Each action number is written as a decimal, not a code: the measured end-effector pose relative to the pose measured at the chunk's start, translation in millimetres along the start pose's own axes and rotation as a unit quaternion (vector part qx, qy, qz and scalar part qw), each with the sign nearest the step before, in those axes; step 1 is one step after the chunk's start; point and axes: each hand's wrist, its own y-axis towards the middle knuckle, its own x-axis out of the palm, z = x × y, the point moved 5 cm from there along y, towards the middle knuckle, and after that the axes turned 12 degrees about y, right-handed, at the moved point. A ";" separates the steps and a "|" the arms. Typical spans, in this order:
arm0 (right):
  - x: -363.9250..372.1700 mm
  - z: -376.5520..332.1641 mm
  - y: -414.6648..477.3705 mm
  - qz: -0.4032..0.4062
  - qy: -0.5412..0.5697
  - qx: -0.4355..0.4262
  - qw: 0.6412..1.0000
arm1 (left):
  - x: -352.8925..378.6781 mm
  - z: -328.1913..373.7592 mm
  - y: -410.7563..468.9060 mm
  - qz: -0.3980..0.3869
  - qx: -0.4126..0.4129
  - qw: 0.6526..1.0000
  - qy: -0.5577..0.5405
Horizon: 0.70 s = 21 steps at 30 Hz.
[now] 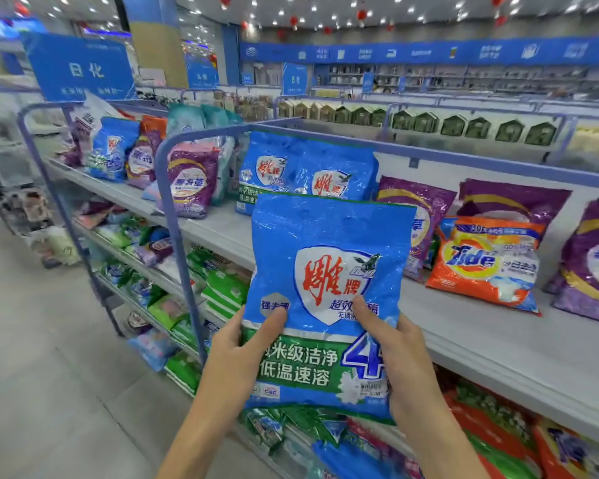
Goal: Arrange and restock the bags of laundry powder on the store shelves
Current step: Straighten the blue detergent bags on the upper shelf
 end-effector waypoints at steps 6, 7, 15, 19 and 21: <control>48.4 16.1 87.6 -0.011 0.001 -0.017 1.000 | -32.3 -2.3 103.4 0.026 0.008 1.000 0.011; 55.7 18.8 105.4 -0.013 0.001 -0.020 1.000 | -35.7 -0.4 121.1 0.021 0.010 1.000 0.019; 121.9 35.4 217.1 -0.007 0.032 -0.052 0.998 | -78.3 10.9 251.7 0.014 0.037 0.997 0.066; 147.4 41.9 262.4 0.003 0.013 -0.067 0.998 | -93.7 10.4 309.6 0.010 0.052 0.997 0.059; 162.2 43.3 283.4 0.004 -0.004 -0.074 0.997 | -98.6 11.9 339.1 0.007 0.062 0.996 0.056</control>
